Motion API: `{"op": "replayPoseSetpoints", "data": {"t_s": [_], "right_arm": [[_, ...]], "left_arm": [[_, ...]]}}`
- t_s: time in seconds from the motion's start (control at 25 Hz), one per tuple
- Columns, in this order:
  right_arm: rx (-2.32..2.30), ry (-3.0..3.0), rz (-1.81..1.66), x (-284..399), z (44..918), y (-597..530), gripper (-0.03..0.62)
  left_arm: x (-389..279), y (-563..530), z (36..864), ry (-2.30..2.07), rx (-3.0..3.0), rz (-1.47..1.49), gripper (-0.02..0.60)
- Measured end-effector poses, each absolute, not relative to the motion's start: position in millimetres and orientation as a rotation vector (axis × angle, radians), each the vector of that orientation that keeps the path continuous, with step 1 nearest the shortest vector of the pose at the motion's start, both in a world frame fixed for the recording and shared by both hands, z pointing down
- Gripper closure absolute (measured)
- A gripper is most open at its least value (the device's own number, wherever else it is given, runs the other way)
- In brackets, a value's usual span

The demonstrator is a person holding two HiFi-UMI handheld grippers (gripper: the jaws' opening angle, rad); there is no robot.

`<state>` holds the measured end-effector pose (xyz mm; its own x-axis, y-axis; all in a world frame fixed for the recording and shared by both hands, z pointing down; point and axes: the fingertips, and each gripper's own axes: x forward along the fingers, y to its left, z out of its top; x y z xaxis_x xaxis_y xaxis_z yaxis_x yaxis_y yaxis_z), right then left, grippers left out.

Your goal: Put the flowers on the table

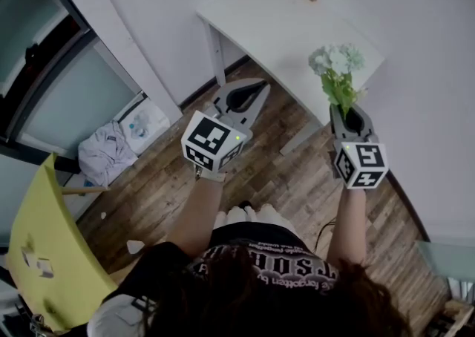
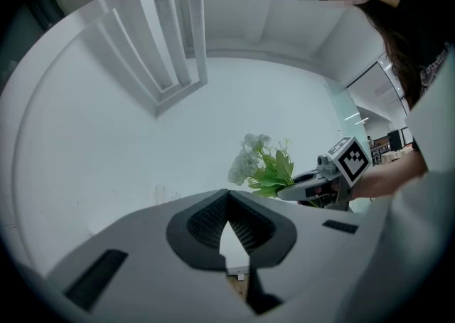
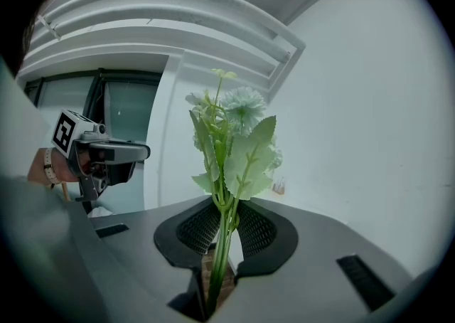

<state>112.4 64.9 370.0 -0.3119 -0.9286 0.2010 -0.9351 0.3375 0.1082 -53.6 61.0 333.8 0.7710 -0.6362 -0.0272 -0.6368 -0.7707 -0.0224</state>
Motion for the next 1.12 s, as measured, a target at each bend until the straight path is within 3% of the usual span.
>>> {"op": "replayPoseSetpoints", "data": {"t_s": [1.12], "right_arm": [[1.778, -2.324, 0.029, 123, 369, -16, 0.52]], "left_arm": [[-56, -25, 325, 0.985, -2.905, 0.049, 0.578]]}}
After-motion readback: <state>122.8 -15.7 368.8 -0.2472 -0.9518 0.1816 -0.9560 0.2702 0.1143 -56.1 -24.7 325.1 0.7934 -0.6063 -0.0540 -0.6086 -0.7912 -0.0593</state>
